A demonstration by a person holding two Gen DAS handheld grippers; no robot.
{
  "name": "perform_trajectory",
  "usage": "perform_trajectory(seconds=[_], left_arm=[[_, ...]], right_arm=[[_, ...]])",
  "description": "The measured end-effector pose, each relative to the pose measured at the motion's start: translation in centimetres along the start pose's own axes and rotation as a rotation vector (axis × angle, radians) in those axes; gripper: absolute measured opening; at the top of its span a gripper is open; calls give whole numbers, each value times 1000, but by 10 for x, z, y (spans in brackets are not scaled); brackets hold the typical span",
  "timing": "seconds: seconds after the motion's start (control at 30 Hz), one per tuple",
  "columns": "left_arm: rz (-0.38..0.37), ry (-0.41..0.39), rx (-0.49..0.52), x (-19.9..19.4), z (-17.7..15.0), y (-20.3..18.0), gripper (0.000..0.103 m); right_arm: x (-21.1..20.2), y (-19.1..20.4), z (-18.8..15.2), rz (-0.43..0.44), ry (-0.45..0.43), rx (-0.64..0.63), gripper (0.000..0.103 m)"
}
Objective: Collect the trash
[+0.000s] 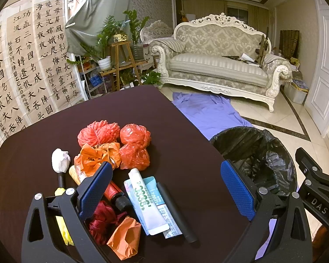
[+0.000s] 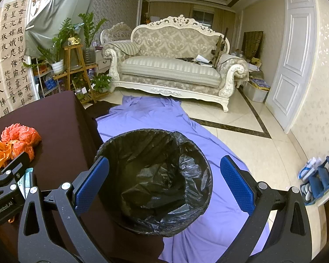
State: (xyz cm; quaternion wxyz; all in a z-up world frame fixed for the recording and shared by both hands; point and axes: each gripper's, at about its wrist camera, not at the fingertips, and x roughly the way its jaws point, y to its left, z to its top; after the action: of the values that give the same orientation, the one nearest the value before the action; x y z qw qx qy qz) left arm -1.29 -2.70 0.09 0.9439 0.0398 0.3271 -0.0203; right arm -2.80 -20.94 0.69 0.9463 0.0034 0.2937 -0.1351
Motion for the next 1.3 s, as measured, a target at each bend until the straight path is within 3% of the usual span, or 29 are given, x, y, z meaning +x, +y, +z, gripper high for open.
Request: perform_trajectory(seconds=[0.47,0.7,0.8,0.87,0.93,0.97,1.3], left_arm=[[0,1,-2,1,3,2,96],[7,4,1,2,2,0,96],[14,11,-4,4,-4,-2,96],[21,13,-8,3,-8,-3,93],[30,14,-12,0,-13,-2,74],[18,23,-16,-1,-16,-1,72],[85,35,-78,-25,-32,36,72]], right_arm=[[7,-5,-5,-2,5,0,99],[17,-14,-26,13,23,2,99],[17,-13,-31,30,35,-6,89],[15,-8,-29,57,52,-7,82],[11,-2,-29,71,54,-12,81],[9,1,-29,74,52,-18,81],[-8,35,-20,152,59,-63,76]])
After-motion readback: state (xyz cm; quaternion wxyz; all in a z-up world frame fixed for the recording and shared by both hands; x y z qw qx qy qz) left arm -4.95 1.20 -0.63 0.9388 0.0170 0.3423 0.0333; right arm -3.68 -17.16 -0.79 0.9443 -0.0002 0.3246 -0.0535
